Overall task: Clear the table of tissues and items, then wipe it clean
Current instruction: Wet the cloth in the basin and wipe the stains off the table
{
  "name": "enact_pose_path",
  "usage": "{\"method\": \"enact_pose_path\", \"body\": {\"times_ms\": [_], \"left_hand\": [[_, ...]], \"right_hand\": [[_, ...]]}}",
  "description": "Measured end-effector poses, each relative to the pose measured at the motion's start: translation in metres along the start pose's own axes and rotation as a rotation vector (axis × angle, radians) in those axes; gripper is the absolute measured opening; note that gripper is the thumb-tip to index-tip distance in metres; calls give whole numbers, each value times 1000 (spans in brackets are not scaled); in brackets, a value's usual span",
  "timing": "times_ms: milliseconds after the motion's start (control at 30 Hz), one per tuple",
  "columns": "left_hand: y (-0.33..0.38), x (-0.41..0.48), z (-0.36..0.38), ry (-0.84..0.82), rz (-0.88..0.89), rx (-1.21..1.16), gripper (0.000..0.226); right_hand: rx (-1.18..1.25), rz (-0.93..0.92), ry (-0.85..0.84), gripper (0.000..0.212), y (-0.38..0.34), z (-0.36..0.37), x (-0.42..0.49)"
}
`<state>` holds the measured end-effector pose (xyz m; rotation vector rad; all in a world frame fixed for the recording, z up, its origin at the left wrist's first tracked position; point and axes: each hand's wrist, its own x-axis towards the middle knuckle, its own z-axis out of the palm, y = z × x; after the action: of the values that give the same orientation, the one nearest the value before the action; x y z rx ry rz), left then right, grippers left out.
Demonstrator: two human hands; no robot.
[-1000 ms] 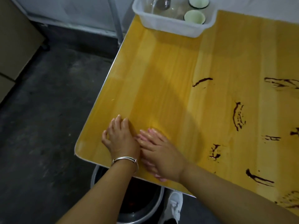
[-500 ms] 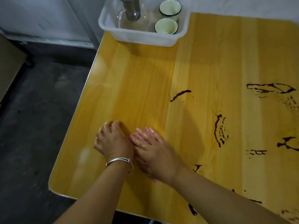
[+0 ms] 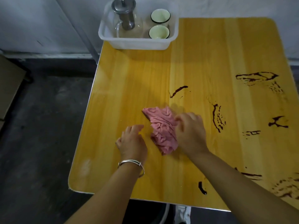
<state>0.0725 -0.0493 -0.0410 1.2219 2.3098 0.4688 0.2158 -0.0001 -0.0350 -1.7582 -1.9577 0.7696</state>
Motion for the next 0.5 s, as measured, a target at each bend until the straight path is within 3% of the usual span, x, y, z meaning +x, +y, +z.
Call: {"method": "enact_pose_path", "body": {"times_ms": [67,133,200,267,400,500], "left_hand": [[1,-4,0,-47,41,-112,31],[7,-5,0,-95,48,-197,29],[19,-3,1,-165,8,-282,31],[29,-2,0,-204,-57,-394,31],[31,6,-5,-148,-53,-460,35],[38,5,-14,-252,-70,-634,33]], "right_hand": [[-26,82,-118,13,2,-4,-9],[-53,69,-247,20,-6,1,-13],[-124,81,-257,29,-11,9,-11],[-108,104,-218,20,-14,8,-6],[321,288,-140,8,-11,-9,0],[635,469,-165,13,-10,-28,2]]}}
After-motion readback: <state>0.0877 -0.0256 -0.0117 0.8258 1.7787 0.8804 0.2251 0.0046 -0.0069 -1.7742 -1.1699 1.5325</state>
